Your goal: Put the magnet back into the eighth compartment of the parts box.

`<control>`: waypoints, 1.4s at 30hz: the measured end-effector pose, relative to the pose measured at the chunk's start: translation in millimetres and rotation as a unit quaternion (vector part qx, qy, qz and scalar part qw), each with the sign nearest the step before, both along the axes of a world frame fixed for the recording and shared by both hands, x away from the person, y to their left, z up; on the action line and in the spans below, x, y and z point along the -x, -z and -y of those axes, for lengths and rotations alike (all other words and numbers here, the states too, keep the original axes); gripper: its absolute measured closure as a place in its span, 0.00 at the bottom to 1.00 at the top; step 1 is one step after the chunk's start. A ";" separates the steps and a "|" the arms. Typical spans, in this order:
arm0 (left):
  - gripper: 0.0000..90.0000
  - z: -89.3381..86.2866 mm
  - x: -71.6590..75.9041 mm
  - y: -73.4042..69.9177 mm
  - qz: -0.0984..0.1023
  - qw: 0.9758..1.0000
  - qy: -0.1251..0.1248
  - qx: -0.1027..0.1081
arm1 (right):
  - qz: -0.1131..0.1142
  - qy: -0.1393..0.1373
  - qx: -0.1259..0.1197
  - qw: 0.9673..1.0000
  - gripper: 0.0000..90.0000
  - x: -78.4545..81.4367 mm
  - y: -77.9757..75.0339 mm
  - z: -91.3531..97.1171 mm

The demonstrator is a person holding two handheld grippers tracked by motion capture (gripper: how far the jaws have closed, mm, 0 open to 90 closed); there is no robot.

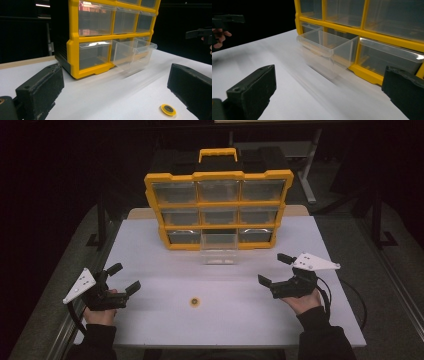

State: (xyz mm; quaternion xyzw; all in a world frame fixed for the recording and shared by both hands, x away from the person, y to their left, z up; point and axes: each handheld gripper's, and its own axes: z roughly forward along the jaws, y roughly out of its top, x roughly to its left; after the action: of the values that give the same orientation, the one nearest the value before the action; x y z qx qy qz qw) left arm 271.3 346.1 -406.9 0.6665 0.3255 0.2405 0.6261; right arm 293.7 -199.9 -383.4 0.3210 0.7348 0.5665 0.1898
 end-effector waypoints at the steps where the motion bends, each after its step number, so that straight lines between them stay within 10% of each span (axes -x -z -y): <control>1: 0.01 -0.3 0.1 0.0 0.000 1.000 -0.001 0.001 | 0.000 0.000 0.000 1.000 0.00 0.0 0.0 0.0; 42: 0.01 -2.1 -0.7 0.7 -0.001 1.000 0.001 0.009 | -0.011 -0.058 0.025 0.998 0.00 -13.5 -10.2 -40.5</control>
State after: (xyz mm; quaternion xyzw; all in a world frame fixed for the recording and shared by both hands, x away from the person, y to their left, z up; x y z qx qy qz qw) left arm 272.1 348.2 -407.6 0.6617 0.3271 0.2365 0.6318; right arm 307.2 -159.4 -373.2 0.2793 0.7679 0.5547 0.1569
